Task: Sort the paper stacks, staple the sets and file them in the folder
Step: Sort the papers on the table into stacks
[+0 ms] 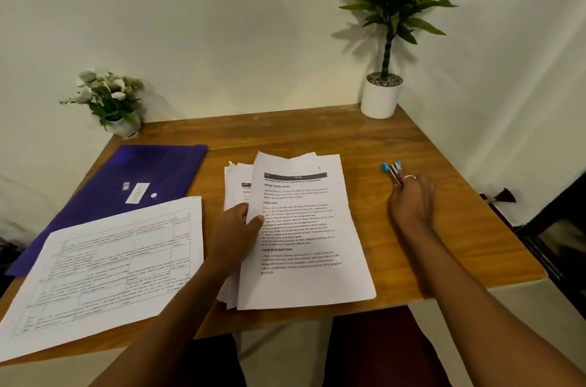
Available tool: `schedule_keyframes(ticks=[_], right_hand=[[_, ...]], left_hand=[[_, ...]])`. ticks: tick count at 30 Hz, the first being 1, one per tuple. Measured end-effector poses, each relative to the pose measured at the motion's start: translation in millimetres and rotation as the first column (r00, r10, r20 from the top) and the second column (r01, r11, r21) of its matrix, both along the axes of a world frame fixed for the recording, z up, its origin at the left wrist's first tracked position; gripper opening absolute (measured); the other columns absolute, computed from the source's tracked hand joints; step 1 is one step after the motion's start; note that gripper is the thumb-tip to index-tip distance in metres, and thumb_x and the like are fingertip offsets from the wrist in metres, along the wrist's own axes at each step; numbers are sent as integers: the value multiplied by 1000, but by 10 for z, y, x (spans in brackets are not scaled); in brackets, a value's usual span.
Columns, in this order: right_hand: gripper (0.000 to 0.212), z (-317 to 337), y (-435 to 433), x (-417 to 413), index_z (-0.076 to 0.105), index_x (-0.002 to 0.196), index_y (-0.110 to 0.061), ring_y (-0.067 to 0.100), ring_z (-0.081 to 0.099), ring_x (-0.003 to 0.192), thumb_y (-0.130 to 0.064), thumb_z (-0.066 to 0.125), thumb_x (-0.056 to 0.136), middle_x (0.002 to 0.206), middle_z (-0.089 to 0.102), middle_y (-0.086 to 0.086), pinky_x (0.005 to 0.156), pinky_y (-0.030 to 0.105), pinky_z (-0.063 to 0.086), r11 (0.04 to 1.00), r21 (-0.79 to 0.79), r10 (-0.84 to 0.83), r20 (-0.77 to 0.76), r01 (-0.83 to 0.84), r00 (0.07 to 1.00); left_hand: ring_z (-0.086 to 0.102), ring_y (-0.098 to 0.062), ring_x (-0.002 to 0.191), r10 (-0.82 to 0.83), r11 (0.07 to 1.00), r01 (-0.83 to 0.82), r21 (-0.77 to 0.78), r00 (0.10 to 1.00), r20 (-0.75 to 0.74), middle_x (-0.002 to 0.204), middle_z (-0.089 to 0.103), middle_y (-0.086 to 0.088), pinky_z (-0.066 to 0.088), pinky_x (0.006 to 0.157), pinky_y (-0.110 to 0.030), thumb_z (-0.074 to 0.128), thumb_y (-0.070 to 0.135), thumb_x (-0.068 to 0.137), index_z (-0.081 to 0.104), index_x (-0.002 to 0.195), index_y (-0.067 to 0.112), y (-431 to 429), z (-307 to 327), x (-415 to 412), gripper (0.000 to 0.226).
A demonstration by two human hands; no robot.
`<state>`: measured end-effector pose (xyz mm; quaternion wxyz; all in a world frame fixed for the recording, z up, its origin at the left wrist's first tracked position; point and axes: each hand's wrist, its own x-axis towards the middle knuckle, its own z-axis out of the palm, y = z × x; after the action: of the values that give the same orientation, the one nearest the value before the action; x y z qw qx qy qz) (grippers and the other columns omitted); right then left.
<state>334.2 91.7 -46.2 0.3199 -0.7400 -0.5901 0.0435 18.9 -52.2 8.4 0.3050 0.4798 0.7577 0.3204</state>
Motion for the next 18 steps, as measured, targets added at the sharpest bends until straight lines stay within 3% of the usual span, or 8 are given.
schedule_keyframes(ticks=[6, 12, 15, 18], right_hand=[[18, 92, 295, -59, 68, 110, 0, 29, 59, 98, -10, 56, 101, 112, 60, 19, 81, 38, 52, 997, 15, 73, -4, -73, 997], [23, 116, 430, -111, 66, 118, 0, 25, 59, 102, -13, 58, 101, 121, 55, 15, 76, 30, 49, 996, -10, 86, -26, -86, 996], [49, 190, 276, -150, 51, 142, -10, 15, 49, 114, -28, 66, 98, 135, 43, 9, 81, 26, 48, 993, 72, 105, -185, -93, 977], [63, 366, -58, -292, 47, 147, -28, 12, 54, 111, -55, 65, 92, 137, 51, -1, 82, 29, 54, 996, 21, 87, -519, -90, 850]], left_hand=[[70, -24, 104, -12, 999, 12, 40, 1000, -3, 133, 66, -1, 60, 90, -50, 61, 35, 99, 61, 132, 16, 4, -65, 1, 37], [70, -25, 103, -8, 998, 8, 58, 1000, -1, 134, 65, -2, 60, 89, -49, 61, 36, 100, 60, 133, 16, -16, -78, 29, 39], [71, -24, 102, 8, 998, -10, 54, 999, 47, 132, 66, -1, 61, 88, -48, 61, 34, 100, 61, 130, 17, -10, -69, 24, 35], [69, -18, 98, 25, 996, -34, 79, 992, 120, 127, 68, 1, 62, 81, -37, 60, 30, 101, 62, 125, 17, 43, -4, 74, 27]])
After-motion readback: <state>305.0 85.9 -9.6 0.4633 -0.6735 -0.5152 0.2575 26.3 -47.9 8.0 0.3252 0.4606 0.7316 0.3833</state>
